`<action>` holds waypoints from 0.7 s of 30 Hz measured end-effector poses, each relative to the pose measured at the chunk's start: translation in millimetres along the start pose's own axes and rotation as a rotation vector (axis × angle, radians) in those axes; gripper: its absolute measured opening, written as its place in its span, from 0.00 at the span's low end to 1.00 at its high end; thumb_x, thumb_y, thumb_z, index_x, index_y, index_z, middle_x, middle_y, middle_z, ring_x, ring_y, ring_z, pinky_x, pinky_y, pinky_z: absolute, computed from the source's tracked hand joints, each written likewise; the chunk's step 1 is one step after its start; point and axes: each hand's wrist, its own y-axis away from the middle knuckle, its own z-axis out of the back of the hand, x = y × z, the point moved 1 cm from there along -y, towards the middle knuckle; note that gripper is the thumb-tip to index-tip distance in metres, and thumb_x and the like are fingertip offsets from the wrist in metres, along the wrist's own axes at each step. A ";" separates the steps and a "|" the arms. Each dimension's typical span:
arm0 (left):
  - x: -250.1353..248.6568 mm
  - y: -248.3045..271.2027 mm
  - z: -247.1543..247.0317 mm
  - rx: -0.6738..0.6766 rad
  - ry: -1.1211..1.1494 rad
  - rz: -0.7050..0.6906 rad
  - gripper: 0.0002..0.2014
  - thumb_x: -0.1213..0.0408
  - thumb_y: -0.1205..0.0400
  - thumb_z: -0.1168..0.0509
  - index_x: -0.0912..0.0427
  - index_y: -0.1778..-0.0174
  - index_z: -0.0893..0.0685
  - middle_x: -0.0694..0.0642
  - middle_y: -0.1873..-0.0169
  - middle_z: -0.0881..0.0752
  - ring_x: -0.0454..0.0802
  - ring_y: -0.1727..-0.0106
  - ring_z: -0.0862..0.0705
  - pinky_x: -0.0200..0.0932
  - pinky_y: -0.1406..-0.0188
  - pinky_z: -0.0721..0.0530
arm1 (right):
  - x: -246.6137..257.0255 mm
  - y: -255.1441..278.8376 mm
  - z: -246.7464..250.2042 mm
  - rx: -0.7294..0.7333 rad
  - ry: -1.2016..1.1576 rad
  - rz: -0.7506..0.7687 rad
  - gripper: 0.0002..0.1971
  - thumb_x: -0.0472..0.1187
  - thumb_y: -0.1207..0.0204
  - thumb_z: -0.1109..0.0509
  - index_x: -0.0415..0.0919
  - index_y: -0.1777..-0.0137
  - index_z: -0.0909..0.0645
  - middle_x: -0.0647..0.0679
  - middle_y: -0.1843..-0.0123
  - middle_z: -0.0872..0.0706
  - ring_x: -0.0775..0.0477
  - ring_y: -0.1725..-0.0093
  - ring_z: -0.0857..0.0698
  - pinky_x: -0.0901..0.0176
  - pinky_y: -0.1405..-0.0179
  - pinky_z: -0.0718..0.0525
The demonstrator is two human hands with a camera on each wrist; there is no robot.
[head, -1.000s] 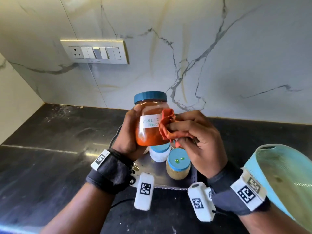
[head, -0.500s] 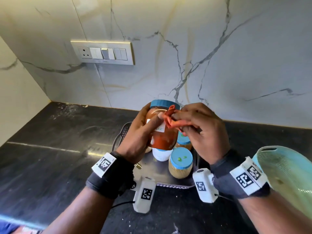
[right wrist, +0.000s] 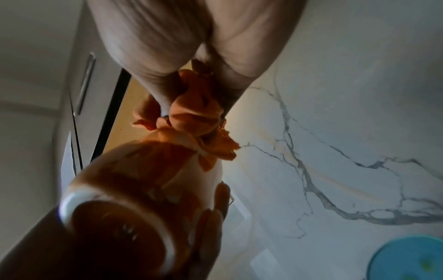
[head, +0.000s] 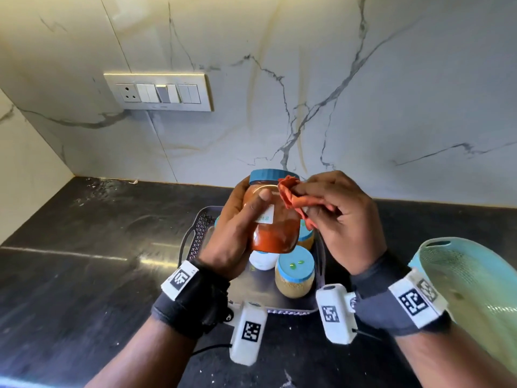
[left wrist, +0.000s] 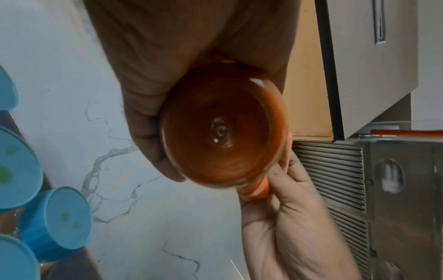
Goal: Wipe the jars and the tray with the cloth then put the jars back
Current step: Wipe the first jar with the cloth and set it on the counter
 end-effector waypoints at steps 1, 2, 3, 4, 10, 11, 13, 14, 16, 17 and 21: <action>-1.0 -1.5 0.6 -0.009 0.019 -0.009 0.26 0.61 0.15 0.37 0.71 0.24 0.29 0.67 0.39 0.12 0.57 0.42 0.10 0.49 0.50 0.10 | 2.2 3.2 -2.7 0.010 0.002 0.010 0.12 0.29 0.25 0.27 0.40 0.45 0.08 0.45 0.48 0.14 0.52 0.46 0.14 0.56 0.46 0.14; -2.6 -3.8 2.8 -0.019 0.038 -0.019 0.27 0.59 0.15 0.38 0.72 0.24 0.29 0.72 0.35 0.14 0.61 0.40 0.12 0.53 0.48 0.10 | 5.6 9.9 -7.0 0.034 0.011 0.043 0.12 0.29 0.25 0.28 0.40 0.45 0.08 0.45 0.47 0.15 0.52 0.47 0.14 0.59 0.46 0.15; -4.0 -5.5 5.5 -0.031 0.057 -0.021 0.28 0.58 0.15 0.37 0.74 0.23 0.29 0.76 0.33 0.17 0.65 0.39 0.13 0.57 0.46 0.11 | 10.0 18.4 -11.3 0.073 0.028 0.086 0.13 0.29 0.25 0.29 0.41 0.46 0.08 0.45 0.46 0.15 0.52 0.46 0.15 0.60 0.44 0.16; -4.5 -6.8 8.5 -0.047 0.074 -0.015 0.29 0.57 0.15 0.36 0.74 0.24 0.29 0.77 0.34 0.17 0.67 0.38 0.14 0.58 0.44 0.11 | 13.5 26.7 -14.4 0.114 0.046 0.132 0.13 0.28 0.24 0.29 0.41 0.46 0.07 0.44 0.45 0.15 0.50 0.46 0.15 0.59 0.43 0.16; 4.8 -5.9 9.5 -0.003 0.067 0.027 0.39 0.49 0.21 0.26 0.72 0.22 0.29 0.78 0.28 0.22 0.73 0.30 0.19 0.65 0.37 0.14 | -7.5 6.3 -7.8 0.056 -0.085 0.039 0.11 0.28 0.25 0.26 0.41 0.46 0.09 0.43 0.46 0.15 0.47 0.46 0.13 0.53 0.48 0.12; 6.0 -6.8 8.4 -0.012 0.078 0.027 0.38 0.50 0.21 0.25 0.71 0.22 0.29 0.78 0.27 0.23 0.75 0.27 0.21 0.68 0.33 0.17 | -10.1 0.5 -6.6 0.019 -0.144 -0.012 0.12 0.27 0.24 0.26 0.42 0.46 0.10 0.42 0.46 0.15 0.47 0.47 0.12 0.50 0.51 0.11; 6.6 -10.3 9.8 -0.037 0.112 0.025 0.42 0.49 0.23 0.23 0.71 0.21 0.31 0.79 0.26 0.24 0.75 0.26 0.22 0.71 0.30 0.21 | -7.5 0.7 -7.5 -0.007 -0.186 -0.039 0.15 0.23 0.26 0.25 0.42 0.46 0.11 0.43 0.46 0.14 0.47 0.49 0.12 0.51 0.55 0.10; 4.6 -11.3 10.4 -0.042 0.128 0.019 0.45 0.46 0.24 0.22 0.72 0.21 0.31 0.80 0.26 0.25 0.75 0.26 0.22 0.72 0.29 0.22 | -2.8 6.7 -8.1 0.009 -0.162 -0.015 0.17 0.20 0.28 0.25 0.42 0.47 0.10 0.43 0.46 0.14 0.47 0.50 0.11 0.54 0.55 0.10; -0.1 -13.7 14.3 -0.045 0.166 0.034 0.48 0.43 0.25 0.23 0.73 0.19 0.32 0.82 0.25 0.27 0.79 0.23 0.26 0.76 0.23 0.29 | 8.5 22.6 -11.7 0.076 -0.063 0.080 0.17 0.20 0.29 0.26 0.41 0.48 0.08 0.45 0.44 0.13 0.46 0.48 0.11 0.54 0.49 0.11; -1.5 -14.6 16.0 -0.040 0.174 0.043 0.47 0.43 0.24 0.23 0.72 0.19 0.32 0.83 0.24 0.28 0.81 0.22 0.29 0.78 0.21 0.32 | 12.2 28.8 -13.0 0.109 -0.013 0.130 0.15 0.23 0.27 0.26 0.41 0.48 0.07 0.45 0.44 0.13 0.46 0.45 0.12 0.55 0.45 0.13; -3.0 -12.1 7.9 0.004 0.098 -0.024 0.47 0.45 0.23 0.23 0.74 0.20 0.33 0.81 0.26 0.25 0.78 0.25 0.24 0.76 0.25 0.27 | 2.7 9.6 -6.3 0.049 -0.144 0.012 0.14 0.24 0.27 0.24 0.42 0.48 0.09 0.44 0.45 0.15 0.54 0.47 0.13 0.63 0.52 0.13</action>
